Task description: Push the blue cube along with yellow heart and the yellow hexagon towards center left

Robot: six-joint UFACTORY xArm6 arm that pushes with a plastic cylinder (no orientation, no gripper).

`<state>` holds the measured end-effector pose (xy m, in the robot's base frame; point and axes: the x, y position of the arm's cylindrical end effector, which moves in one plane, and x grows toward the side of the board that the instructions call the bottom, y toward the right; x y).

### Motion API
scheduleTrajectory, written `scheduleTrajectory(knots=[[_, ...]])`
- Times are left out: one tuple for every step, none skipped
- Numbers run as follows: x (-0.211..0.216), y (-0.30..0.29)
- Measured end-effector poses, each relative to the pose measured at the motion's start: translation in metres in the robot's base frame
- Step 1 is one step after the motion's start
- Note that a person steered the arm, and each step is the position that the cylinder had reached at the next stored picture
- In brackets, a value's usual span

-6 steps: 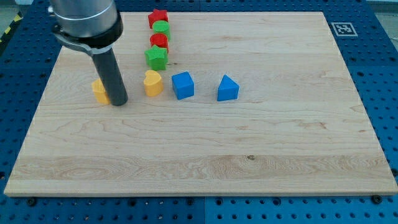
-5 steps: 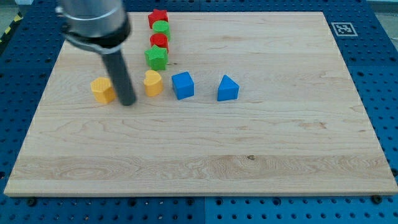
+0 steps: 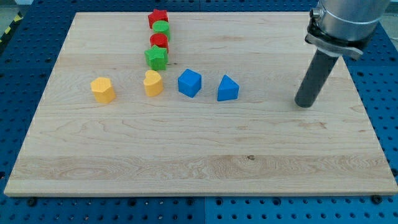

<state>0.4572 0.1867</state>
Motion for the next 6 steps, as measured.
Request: scheduleTrajectory(knots=[[0.000,-0.022],[0.000,-0.088],[-0.008,-0.121],[-0.014,-0.124],[-0.018,-0.131],[-0.021,-0.152]])
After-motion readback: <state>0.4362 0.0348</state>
